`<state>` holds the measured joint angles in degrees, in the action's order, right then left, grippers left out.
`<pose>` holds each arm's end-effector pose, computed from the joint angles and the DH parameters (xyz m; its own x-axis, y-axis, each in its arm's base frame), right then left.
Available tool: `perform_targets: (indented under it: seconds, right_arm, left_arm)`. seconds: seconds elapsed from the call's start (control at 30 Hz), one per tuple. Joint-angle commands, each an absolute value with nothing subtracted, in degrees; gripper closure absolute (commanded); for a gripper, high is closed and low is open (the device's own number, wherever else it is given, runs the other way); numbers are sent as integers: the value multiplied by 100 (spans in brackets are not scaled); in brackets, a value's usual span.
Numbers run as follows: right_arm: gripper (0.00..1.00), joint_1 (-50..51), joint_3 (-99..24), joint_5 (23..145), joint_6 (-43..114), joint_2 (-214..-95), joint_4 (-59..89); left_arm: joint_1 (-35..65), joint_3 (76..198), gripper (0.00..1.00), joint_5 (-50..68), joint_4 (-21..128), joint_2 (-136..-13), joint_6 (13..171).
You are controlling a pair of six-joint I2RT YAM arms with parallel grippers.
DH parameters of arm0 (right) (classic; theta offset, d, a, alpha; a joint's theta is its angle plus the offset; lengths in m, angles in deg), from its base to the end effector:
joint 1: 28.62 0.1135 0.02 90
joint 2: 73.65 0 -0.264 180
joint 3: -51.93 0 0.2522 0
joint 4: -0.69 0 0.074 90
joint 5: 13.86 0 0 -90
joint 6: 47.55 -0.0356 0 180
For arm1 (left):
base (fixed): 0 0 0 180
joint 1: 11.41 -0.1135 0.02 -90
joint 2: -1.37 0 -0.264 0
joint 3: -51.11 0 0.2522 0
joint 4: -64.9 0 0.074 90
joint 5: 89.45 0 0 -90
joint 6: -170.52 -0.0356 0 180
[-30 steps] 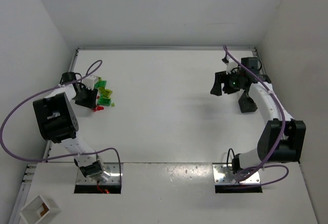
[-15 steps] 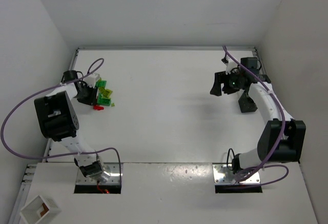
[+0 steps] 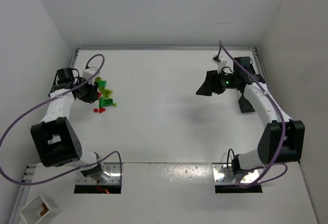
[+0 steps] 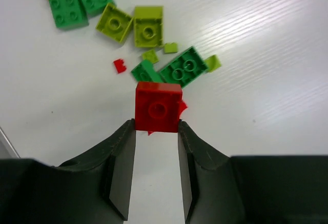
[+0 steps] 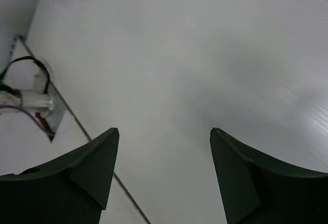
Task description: Sort the legos into containers by color
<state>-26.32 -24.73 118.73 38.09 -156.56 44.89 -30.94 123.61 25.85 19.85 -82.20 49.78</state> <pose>0.3007 0.0362 0.2708 -0.8032 0.0238 -0.5952 -0.4002 0.7186 0.5687 0.2851 0.0850 0.2393 -0.7122 0.2377 -0.6605 0.3331 0.9427 -0.0200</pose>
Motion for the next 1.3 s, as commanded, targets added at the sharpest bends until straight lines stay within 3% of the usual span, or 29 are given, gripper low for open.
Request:
perform_targets:
  seconds: [0.0, 0.17, 0.37, 0.73, 1.27]
  right_arm:
    - [27, -2511, -2467, 12948, 3139, -15739, 3907]
    - [27, -2221, -2801, 13958, 2137, -16504, 3309]
    - [27, -1694, -2933, 14021, 538, -16864, 1877]
    - [27, -789, -3688, 14021, 62, -17805, 1718]
    - [27, 20, -4041, 14268, -114, -18175, 1384]
  left_arm:
    - [-2804, 12245, 83, 3157, 1687, -7721, 4844]
    - [-2066, 12059, 84, 3447, 1625, -7106, 5045]
    - [-713, 12191, 84, 3386, 1730, -6719, 5889]
    - [1300, 12744, 84, 2833, 2292, -6850, 7084]
    - [1671, 12850, 85, 2771, 2460, -7008, 7234]
